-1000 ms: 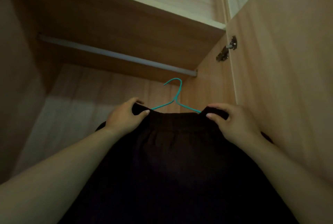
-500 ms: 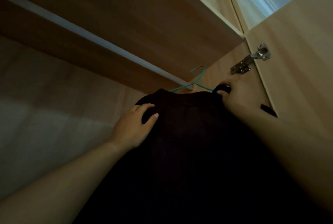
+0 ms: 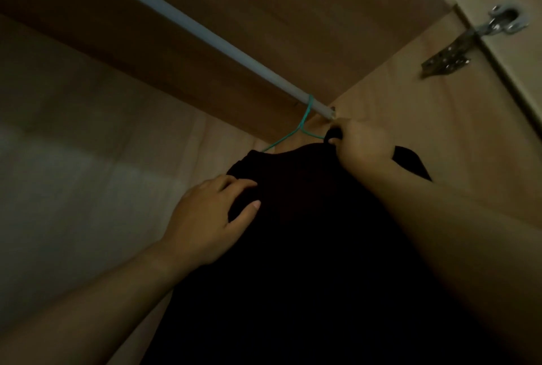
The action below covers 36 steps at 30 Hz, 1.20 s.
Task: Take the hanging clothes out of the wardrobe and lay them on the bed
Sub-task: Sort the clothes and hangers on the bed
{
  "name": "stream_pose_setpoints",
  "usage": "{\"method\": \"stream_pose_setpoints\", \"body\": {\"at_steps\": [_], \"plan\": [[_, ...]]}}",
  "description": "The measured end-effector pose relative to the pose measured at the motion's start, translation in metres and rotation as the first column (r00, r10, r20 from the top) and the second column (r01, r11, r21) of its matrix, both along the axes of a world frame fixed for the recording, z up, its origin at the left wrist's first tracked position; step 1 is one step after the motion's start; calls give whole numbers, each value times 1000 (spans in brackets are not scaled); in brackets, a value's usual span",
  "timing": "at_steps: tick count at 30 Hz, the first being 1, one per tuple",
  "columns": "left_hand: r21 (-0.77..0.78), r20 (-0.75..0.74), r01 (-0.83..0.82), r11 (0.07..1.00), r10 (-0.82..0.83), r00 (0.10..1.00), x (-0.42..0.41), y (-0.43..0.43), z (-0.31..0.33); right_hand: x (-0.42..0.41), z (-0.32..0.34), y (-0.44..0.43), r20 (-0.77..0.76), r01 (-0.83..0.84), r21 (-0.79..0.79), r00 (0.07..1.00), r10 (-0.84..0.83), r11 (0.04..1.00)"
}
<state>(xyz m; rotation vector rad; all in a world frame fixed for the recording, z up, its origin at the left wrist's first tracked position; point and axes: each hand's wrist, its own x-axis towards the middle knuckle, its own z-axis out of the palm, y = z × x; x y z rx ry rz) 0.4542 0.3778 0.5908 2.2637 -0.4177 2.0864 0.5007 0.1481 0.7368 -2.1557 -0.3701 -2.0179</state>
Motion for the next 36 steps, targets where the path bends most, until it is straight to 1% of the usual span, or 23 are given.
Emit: {"method": "stream_pose_setpoints", "body": {"at_steps": [3,5,8,11,14,16,20,22,24,26,28,30,32,36], "plan": [[-13,-30,-28,1000,27,999,12,8,-19,1,-31,0,124,84,-22,989,-81,996],[-25,-43,-49,998,48,998,16,11,-32,-7,-55,5,155,135,-28,979,-129,991],[-23,-52,-67,997,66,996,17,14,-54,-15,-97,15,59,100,-64,994,-96,993],[-42,-89,-41,998,37,995,17,15,-83,-9,-156,21,-58,109,-168,991,-120,980],[-20,-196,-35,999,30,980,11,14,-120,1,-232,21,-89,185,-282,972,-217,942],[8,-274,-25,1000,26,961,5,12,-152,-3,-288,15,-153,188,-298,958,-241,936],[3,-381,136,991,-124,916,-12,-1,-229,-37,-409,-14,-330,103,-369,914,-234,924],[-20,-441,214,977,-201,875,-24,-13,-271,-65,-468,-34,-442,75,-392,859,-259,917],[-53,-493,279,959,-268,827,-39,-26,-311,-98,-521,-54,-562,71,-382,774,-293,921],[-107,-545,355,929,-353,761,-57,-43,-345,-134,-560,-72,-656,72,-347,694,-297,935],[-155,-608,413,897,-416,676,-70,-60,-381,-166,-591,-84,-707,70,-324,645,-290,944],[-211,-684,423,881,-442,580,-77,-79,-414,-194,-614,-93,-728,82,-275,632,-264,958],[-278,-735,431,858,-479,480,-78,-95,-445,-216,-630,-100,-731,97,-206,646,-219,974],[-437,-730,444,782,-597,333,-80,-129,-490,-235,-654,-116,-688,147,-53,712,-143,988]]}}
